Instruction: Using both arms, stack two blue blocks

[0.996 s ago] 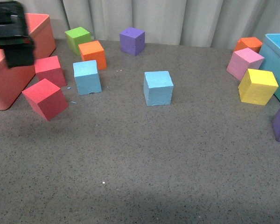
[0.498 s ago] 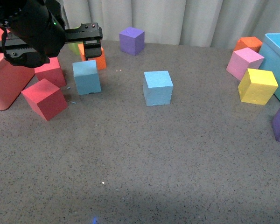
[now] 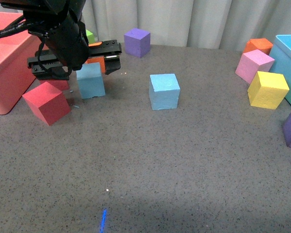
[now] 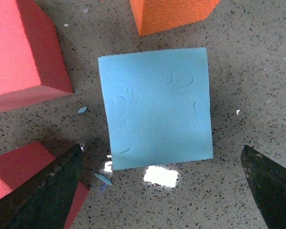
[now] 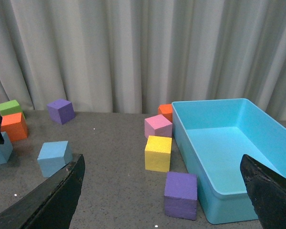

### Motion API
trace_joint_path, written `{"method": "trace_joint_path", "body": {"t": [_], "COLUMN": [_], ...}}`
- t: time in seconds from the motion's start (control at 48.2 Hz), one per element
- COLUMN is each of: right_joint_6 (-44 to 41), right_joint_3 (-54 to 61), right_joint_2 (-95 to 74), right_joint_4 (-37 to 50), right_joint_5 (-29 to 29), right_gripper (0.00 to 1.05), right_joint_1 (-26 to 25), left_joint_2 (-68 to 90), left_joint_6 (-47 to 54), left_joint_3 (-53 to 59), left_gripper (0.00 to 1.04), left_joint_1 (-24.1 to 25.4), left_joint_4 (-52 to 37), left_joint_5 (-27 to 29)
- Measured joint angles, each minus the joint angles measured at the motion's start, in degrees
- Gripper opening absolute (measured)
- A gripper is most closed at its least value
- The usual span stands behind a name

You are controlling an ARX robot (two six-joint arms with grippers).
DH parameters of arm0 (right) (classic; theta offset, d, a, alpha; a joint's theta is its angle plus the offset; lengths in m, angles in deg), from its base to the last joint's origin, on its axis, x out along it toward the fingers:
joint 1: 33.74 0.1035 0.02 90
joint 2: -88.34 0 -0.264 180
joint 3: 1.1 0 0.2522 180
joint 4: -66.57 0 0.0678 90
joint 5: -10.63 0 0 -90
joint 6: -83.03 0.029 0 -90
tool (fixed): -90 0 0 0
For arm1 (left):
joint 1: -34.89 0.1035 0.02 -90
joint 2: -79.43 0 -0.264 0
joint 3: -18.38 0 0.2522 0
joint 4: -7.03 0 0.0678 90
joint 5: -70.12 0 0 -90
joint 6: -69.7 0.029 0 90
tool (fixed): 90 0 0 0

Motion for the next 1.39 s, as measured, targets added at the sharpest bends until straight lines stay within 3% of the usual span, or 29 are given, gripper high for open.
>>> {"method": "trace_joint_path", "body": {"t": [0.581,0.934,1.12,1.39], "right_joint_6": [0.0,0.0,0.0,0.0], "right_joint_3": [0.0,0.0,0.0,0.0], "right_joint_2": [0.0,0.0,0.0,0.0], "right_joint_4": [0.0,0.0,0.0,0.0], "right_joint_5": [0.0,0.0,0.0,0.0], "right_gripper": [0.95,0.95,0.95,0.95], "right_joint_1": [0.0,0.0,0.0,0.0], "left_joint_2": [8.1,9.0,7.2,-2.9], "left_joint_6": [-0.2,0.0,-1.0,-4.0], "left_joint_3": [-10.6,-12.5,-10.6,-9.2], "left_gripper": [0.98,0.54,0.45,0.41], "left_joint_1": [0.7,0.1,-1.0,-7.2], "left_joint_4": [5.9,8.4,8.6,12.0], "left_joint_5": [1.4,1.0,1.0,0.6]}}
